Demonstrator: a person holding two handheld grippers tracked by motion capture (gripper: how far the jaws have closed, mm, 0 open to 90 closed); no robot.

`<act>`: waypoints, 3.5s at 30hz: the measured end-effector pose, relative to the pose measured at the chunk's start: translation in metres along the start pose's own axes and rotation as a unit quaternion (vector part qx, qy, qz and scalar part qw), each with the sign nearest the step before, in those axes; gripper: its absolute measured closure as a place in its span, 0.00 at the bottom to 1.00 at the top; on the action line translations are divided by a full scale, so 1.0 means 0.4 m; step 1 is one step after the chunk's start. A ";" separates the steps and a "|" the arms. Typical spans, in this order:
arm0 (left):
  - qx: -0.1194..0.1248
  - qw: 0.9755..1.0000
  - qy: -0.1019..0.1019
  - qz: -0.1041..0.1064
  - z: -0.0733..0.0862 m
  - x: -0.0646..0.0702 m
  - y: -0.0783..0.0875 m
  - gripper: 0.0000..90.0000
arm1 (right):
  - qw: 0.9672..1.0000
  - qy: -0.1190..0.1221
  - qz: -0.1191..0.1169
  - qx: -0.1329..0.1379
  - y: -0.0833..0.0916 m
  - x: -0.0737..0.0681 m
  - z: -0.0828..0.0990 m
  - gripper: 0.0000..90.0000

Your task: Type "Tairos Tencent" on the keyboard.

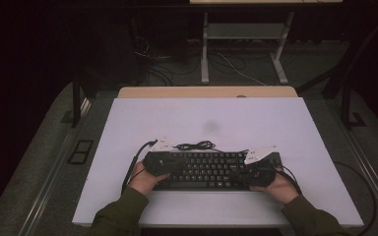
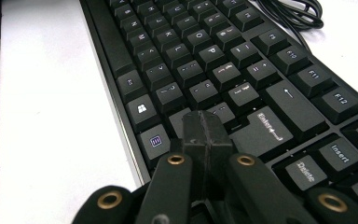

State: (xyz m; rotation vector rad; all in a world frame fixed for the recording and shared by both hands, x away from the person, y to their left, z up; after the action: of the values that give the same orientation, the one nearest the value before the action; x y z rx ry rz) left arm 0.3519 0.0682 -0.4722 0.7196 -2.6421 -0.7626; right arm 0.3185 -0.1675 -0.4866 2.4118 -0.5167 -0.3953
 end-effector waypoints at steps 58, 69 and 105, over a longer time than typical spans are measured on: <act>0.030 0.999 0.013 -0.029 0.018 -0.009 0.031 0.27 | 0.994 -0.047 0.023 0.101 0.004 0.035 -0.074 0.20; 0.035 0.998 0.024 -0.047 0.039 -0.023 0.058 0.31 | 0.994 -0.043 0.011 0.102 -0.018 0.032 -0.094 0.20; 0.022 0.997 0.045 -0.055 0.057 -0.044 0.074 0.99 | 0.994 -0.030 -0.010 0.100 -0.061 0.013 -0.124 0.20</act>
State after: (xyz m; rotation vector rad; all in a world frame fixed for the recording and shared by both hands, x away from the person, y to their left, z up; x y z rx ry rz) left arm 0.3459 0.1086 -0.4766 0.8964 -2.5626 -0.6871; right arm 0.3492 -0.1265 -0.4654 2.6059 -0.5848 -0.4444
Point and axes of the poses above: each handheld gripper's, and its own axes: y roughly backward along the jaws, z roughly out of its underside, x roughly to its right, the point moved 7 cm from there along -y, roughly forward along the jaws, and after that the axes turned 3 degrees about x, right-handed, at the moved point
